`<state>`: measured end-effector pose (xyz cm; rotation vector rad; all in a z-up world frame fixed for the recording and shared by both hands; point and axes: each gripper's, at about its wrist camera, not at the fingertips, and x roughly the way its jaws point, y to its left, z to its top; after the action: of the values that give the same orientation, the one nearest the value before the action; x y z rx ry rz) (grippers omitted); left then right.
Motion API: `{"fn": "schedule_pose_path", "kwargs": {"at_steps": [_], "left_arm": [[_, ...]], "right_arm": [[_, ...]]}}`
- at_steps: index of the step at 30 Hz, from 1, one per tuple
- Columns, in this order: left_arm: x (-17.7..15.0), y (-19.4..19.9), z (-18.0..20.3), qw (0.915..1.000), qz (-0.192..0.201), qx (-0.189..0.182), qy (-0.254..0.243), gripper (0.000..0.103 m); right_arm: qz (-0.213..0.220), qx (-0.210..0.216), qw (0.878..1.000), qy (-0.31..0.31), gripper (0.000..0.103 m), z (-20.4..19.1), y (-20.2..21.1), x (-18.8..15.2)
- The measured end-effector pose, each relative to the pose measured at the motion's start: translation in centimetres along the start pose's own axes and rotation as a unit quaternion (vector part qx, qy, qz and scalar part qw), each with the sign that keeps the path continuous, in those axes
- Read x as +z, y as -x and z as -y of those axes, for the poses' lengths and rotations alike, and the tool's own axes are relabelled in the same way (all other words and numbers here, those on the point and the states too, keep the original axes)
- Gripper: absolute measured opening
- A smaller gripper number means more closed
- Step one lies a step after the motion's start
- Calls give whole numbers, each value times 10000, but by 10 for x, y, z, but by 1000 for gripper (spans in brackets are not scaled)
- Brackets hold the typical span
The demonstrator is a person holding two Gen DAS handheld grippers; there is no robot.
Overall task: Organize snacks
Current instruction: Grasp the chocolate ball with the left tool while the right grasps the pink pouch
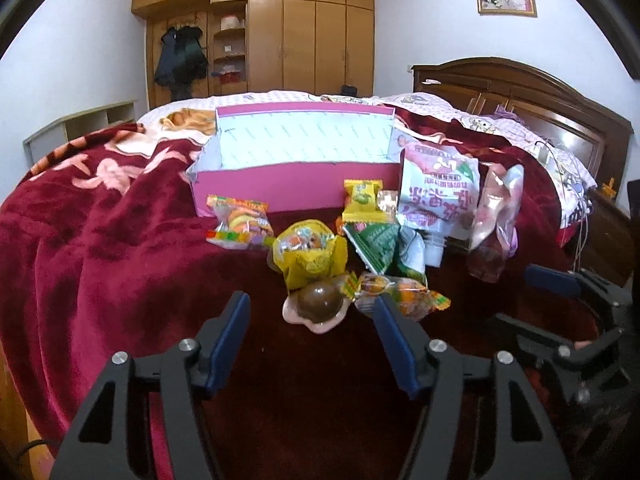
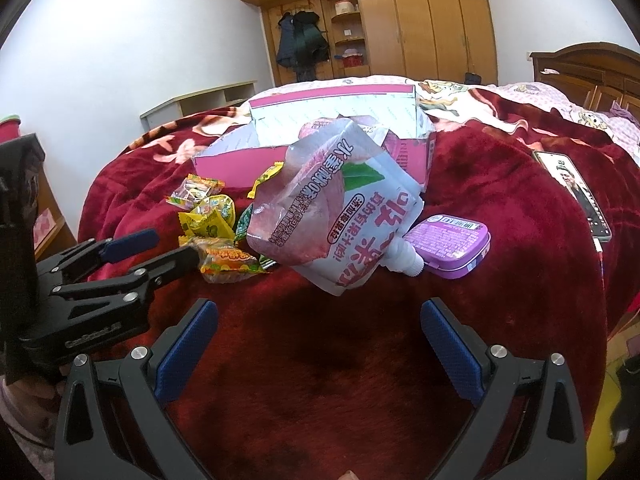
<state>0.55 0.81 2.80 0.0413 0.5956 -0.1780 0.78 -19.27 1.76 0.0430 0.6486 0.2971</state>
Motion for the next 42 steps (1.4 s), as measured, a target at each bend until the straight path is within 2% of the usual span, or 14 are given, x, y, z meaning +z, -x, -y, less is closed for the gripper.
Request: {"fn": "schedule_pose_path", "kwargs": {"at_steps": [6,9,16,20,23,29,35,42], "left_arm": [[-5,-1,-6,9999,-3,172,-1,67],[-2,-7,-6,9998,-7,191,-33,58],[2,-25,3,9997,-85,101,-188,58],[3,-31,8,9995,-79,188,-257,57],[3,-30,8,9996,-70,137,-230,41],[1,-19,2,9999,-77,-10,-68,40],[-7,0,-10,9999,-57,0,105,41],[-10,10,-22,9995,-33,10,315,41]], "right_arm": [[2,14,10000,24,103,0,0,0],[-5,15,10000,47,103,0,1,0],[-23,25,10000,64,103,-2,0,1],[-31,28,10000,81,103,-3,-1,0],[-45,36,9999,87,103,-4,-2,0],[-56,85,9999,129,103,-7,-1,0],[-67,351,9990,284,103,-18,2,0],[197,-194,9989,371,103,-17,6,9]]}}
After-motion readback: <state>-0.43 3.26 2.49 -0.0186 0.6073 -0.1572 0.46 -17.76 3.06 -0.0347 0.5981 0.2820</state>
